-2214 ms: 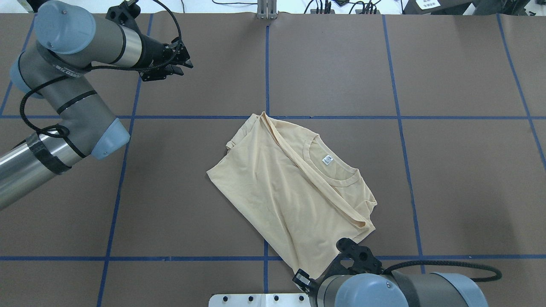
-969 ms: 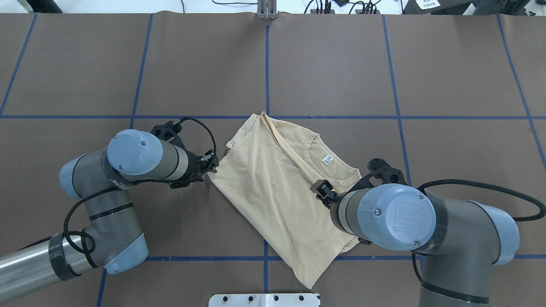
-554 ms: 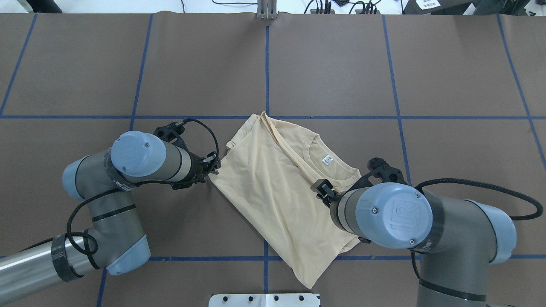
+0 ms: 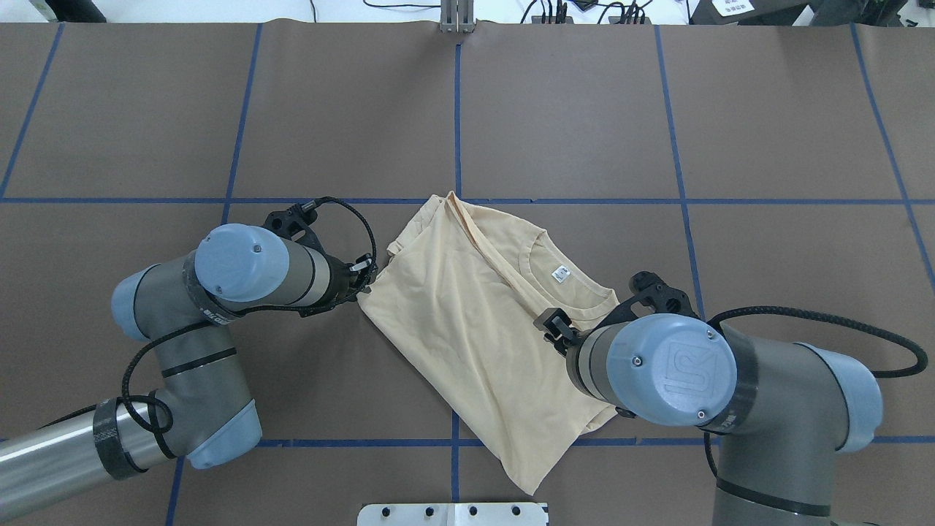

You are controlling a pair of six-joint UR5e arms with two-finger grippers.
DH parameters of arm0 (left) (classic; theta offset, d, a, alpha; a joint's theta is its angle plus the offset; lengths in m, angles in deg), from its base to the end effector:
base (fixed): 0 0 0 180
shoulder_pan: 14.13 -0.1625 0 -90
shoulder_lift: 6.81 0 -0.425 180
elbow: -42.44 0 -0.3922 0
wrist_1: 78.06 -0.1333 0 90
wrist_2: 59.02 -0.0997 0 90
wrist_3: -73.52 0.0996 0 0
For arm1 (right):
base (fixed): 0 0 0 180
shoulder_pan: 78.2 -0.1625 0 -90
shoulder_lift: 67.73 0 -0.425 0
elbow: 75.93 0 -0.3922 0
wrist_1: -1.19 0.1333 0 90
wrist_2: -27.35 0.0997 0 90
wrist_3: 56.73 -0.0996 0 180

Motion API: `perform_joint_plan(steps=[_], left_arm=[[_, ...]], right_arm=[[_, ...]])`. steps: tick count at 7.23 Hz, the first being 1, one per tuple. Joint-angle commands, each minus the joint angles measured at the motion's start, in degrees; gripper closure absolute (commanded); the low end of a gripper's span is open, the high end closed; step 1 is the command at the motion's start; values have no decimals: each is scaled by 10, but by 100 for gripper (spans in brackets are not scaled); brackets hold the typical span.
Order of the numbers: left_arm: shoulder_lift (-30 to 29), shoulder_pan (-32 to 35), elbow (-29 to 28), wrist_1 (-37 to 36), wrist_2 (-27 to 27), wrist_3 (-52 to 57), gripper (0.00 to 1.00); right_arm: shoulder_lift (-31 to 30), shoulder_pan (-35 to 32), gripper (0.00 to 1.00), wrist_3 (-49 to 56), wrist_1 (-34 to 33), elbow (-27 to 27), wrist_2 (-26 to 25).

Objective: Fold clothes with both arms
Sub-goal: 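Pull the shirt with both grippers to straighten it into a rectangle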

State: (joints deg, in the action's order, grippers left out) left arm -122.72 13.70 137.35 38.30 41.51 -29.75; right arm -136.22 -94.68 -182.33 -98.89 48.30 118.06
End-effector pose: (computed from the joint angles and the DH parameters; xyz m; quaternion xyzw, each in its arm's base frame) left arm 0.5289 -0.4094 0.3131 -0.0195 0.4829 -0.2658 0.8341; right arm -0.4588 -0.2735 0.2321 -0.0701 -0.3817 0.4024 0.8291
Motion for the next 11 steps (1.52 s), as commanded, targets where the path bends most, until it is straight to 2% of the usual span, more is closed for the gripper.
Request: perform_joint_plan(steps=[1,3,4,5,7,9,10,11], left_arm=[[-1,0,2,-1,-2,-1,62],[0,-1,0,-1,-2,-1,65],[1,-1,2,-1,-2,-6,86],[0,-1,2,-1,-1,-4,100],[2,8,2,-1,0,2,100],[-18,68,-13,0,-3,126,100],[-37,105,-44,11,-3,171,100],[-94,130,-118,28,-3,211,100]], right_arm=[[1,0,0,0,-1,-6,0],[4,0,0,0,-2,-7,-1],[4,-1,0,0,-2,-7,-1],[6,-2,0,0,-2,-7,-1],[8,-4,0,0,-2,-7,-1],[8,-20,0,3,-2,-13,-1],[9,-30,0,9,-2,-13,0],[9,-39,0,24,-2,-14,0]])
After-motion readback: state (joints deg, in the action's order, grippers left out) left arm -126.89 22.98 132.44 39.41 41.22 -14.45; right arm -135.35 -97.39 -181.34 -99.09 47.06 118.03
